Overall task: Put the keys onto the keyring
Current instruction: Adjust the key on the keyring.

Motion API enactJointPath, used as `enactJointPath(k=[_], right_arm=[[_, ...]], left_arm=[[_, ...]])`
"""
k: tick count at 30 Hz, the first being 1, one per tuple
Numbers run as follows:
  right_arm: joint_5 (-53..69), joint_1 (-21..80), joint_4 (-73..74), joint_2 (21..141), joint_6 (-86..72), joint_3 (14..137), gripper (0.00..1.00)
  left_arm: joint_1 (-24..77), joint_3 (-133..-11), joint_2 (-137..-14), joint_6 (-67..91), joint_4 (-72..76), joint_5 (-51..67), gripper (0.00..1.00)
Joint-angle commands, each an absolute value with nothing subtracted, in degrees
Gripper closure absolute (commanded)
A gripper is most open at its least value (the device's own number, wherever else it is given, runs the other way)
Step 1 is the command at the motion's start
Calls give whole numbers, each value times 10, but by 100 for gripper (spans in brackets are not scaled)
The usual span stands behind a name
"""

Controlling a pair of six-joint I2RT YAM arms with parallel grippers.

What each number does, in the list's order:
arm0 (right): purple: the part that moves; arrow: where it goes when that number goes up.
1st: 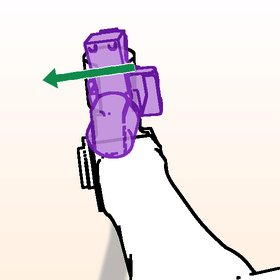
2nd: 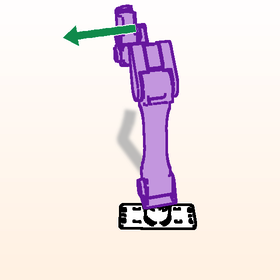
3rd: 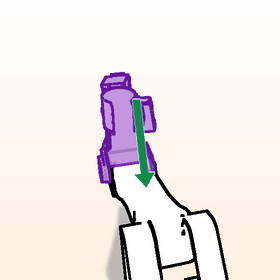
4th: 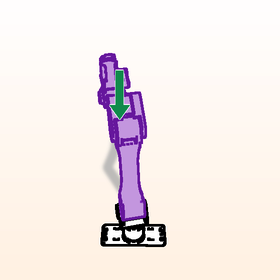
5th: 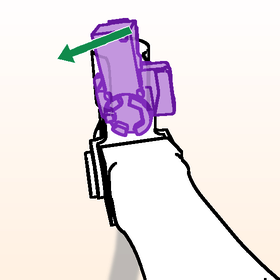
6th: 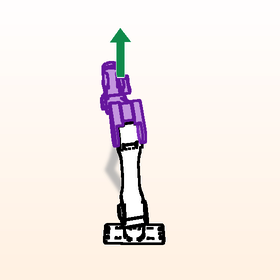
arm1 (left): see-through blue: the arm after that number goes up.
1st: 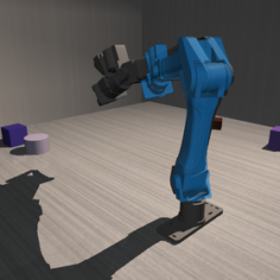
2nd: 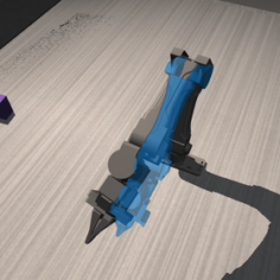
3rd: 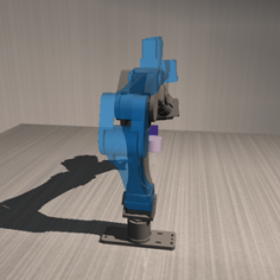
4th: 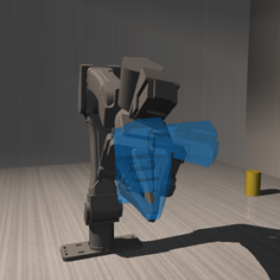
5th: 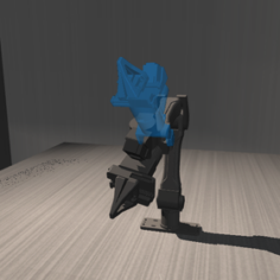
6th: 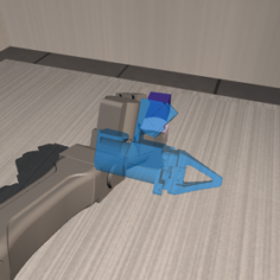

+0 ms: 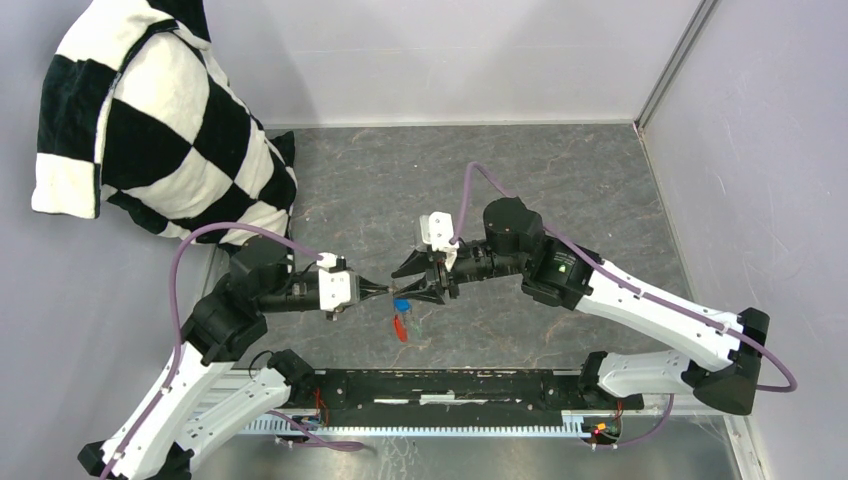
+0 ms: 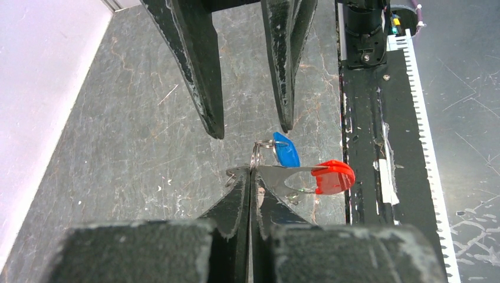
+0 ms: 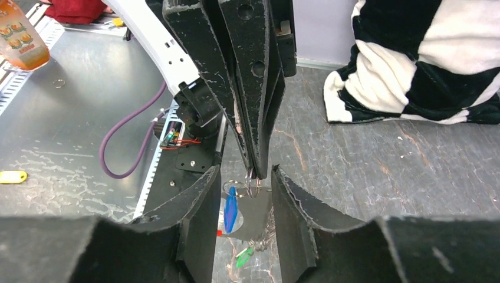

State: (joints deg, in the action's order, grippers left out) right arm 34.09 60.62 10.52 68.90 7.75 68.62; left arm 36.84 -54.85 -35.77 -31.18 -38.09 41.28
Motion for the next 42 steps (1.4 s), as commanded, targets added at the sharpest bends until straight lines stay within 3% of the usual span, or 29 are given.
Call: enactJointPath(k=[1,8,13,16,24,26,31,42], right_arm=[[350,606,61,704,60,681,58],[346,606,66,710,69,674,66],[339,606,90,714,86,679,83],[332,606,105,713,101,685,99],[337,606,134,713,117,704,100],[334,605,145,716,114,714,100],[334,606,148,719,103,719,99],[326,607,167,729,97,742,99]], left_arm=[[367,-573,-351,-319,-360,427,98],[367,-574,-342,-315,-358,430,98],[367,-576,-342,-310,-358,437,98],[367,-576,-343,-307,-358,442,98],[367,-571,-351,-296,-357,457,96],[367,-569,-354,-300,-363,465,84],[367,-568,-365,-307,-370,484,67],[367,-576,-399,-312,-404,474,71]])
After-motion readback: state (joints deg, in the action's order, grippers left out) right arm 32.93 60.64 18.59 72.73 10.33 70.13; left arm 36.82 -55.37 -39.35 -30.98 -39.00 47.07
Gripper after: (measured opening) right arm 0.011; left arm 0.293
